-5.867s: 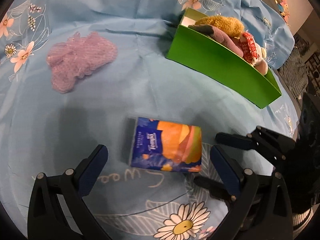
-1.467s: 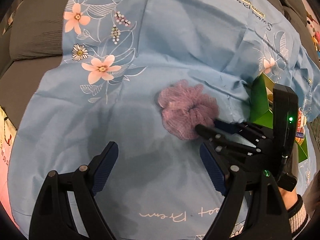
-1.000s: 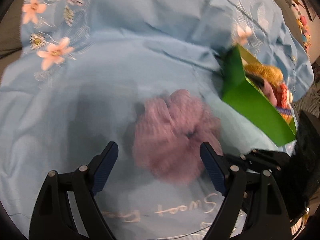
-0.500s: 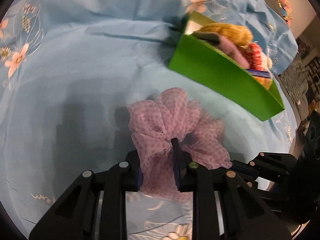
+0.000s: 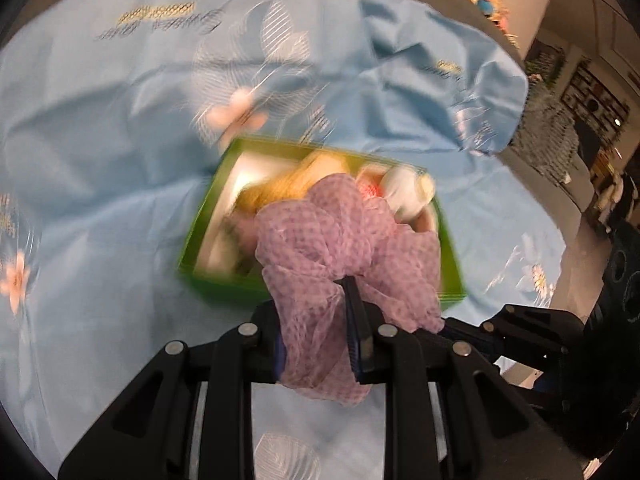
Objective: Organize soft objects
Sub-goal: 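Carry the bath puff with the right gripper and release it into the box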
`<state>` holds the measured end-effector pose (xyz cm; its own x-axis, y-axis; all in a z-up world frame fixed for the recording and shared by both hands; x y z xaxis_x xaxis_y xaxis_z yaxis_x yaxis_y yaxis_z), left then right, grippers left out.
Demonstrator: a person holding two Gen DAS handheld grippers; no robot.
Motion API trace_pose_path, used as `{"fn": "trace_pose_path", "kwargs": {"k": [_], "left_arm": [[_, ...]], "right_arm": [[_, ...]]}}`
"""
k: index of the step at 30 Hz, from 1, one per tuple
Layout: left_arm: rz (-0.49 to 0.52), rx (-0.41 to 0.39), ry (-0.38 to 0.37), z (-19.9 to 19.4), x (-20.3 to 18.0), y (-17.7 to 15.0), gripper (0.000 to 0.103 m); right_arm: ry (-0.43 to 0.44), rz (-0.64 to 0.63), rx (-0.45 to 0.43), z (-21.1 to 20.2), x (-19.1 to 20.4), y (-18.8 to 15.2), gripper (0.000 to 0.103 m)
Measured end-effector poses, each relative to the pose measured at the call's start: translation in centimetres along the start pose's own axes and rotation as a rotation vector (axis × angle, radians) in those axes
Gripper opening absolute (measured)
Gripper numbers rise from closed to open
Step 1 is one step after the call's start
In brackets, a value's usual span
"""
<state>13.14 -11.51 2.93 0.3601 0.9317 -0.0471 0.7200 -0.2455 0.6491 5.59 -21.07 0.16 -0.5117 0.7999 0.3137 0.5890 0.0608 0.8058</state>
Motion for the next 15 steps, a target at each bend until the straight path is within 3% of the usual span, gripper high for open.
{"fn": "trace_pose_path", "kwargs": {"k": [5,7,9,10,13,14,15], "left_arm": [[0.027,-0.015,0.034,2.2,-2.8,4.1,0.026],[0.041,-0.007,0.068,3.2,-3.3,5.0,0.047],[0.052,-0.001,0.111,4.0,-3.8,5.8,0.074],[0.053,0.003,0.126,4.4,-3.8,6.0,0.077],[0.048,0.020,0.145,4.6,-3.4,5.9,0.084],[0.048,0.022,0.157,4.6,-3.3,5.9,0.085],[0.048,0.027,0.167,4.6,-3.2,5.8,0.088]], "right_arm": [[-0.073,0.004,-0.040,-0.9,-3.6,3.3,0.006],[-0.116,0.018,-0.037,-0.9,-5.1,3.9,0.006],[-0.173,0.051,-0.012,-0.4,-6.9,4.5,0.012],[-0.189,0.061,-0.005,-0.3,-7.4,4.6,0.015],[-0.237,0.077,0.019,-0.5,-8.2,4.3,0.044],[-0.246,0.079,0.019,-0.9,-8.2,4.0,0.062],[-0.266,0.085,0.018,-1.2,-8.2,3.7,0.073]]}}
Point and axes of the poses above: each gripper's, at about its wrist camera, not at the fingertips, and z roughly the way its jaws point, x to its left, y to its top, the point moved 1 cm from there along z, roughly the way its jaws point, and after that the axes turned 11 degrees about y, right-handed, at the moved point
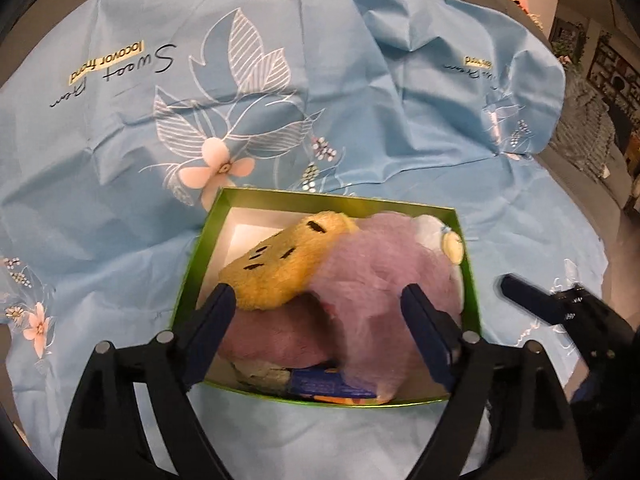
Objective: Organize soft objects
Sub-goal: 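Carry the bath puff with the right gripper and release it into the box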
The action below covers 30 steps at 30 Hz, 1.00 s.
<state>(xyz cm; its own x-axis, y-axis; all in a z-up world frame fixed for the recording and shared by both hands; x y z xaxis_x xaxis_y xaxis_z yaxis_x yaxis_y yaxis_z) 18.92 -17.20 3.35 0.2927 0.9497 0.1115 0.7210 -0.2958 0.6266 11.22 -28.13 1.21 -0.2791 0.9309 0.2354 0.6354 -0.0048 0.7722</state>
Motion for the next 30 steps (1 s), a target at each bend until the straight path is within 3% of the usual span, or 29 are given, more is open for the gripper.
{"fn": "trace_pose_path", "kwargs": {"k": [6,8,11,16,18,30], "left_arm": [[-0.026,0.012,0.020,-1.0,1.0,-0.6,0.102],[-0.031,0.022,0.014,-1.4,1.3,-0.8,0.102],[-0.028,0.037,0.071,-1.8,1.7,-1.0,0.102],[-0.067,0.093,0.015,-1.8,2.4,-1.4,0.102],[-0.055,0.093,0.046,-2.0,2.4,-1.6,0.102],[-0.110,0.093,0.055,-2.0,3.7,-1.8,0.102]], "right_arm": [[-0.083,0.047,0.049,-1.0,-0.4,-0.8,0.079],[-0.107,0.056,0.080,-1.0,-0.2,-1.0,0.080],[-0.118,0.058,0.112,-1.0,0.3,-1.3,0.080],[-0.108,0.060,0.136,-1.1,1.3,-1.8,0.080],[-0.109,0.059,0.143,-1.0,1.5,-1.8,0.080],[-0.129,0.059,0.146,-0.7,1.9,-1.2,0.080]]}}
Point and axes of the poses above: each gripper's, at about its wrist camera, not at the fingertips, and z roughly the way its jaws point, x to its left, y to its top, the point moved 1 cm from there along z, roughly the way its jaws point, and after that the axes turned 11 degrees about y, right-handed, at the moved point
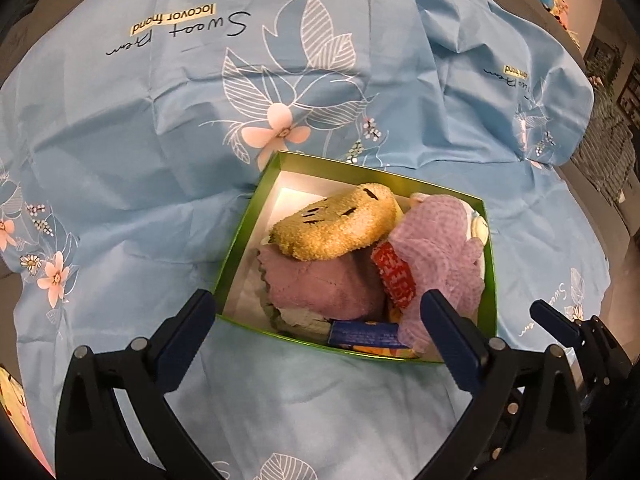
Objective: Organize soft objects
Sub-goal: 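Carry the bath puff with the right gripper and release it into the box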
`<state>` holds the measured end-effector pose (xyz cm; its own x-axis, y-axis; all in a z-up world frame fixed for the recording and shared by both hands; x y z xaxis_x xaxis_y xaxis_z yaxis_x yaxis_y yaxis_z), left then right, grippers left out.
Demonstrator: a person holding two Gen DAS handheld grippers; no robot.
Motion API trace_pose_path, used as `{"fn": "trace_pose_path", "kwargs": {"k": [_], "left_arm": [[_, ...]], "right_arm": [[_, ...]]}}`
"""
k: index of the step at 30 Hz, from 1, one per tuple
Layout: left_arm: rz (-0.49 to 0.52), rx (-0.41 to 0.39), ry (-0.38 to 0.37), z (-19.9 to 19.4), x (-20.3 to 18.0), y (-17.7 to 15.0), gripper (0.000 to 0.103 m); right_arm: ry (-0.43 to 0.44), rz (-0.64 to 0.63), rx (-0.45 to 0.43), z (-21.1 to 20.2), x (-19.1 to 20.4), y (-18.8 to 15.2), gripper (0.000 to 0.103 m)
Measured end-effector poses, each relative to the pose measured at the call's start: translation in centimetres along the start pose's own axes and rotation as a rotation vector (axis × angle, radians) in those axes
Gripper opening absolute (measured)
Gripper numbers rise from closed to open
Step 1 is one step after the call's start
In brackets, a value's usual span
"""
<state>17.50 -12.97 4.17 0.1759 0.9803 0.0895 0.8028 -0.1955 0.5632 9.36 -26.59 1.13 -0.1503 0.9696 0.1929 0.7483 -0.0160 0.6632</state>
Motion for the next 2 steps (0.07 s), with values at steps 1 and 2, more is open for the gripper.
{"fn": "trace_pose_path", "kwargs": {"k": [1,2], "left_arm": [[0.000,0.000,0.001,0.03,0.04,0.02,0.102],[0.000,0.001,0.005,0.05,0.06,0.04,0.102]], "right_arm": [[0.000,0.002,-0.001,0.00,0.03,0.04,0.080],[0.000,0.003,-0.002,-0.01,0.04,0.07,0.080]]}}
Point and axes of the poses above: each gripper's, at about its wrist camera, not at the fingertips, and z roughly the way its jaws point, x to its left, y to its top, the point moved 1 cm from there along z, roughly the way its jaws point, and after that the axes turned 11 degrees about y, right-handed, at the moved point
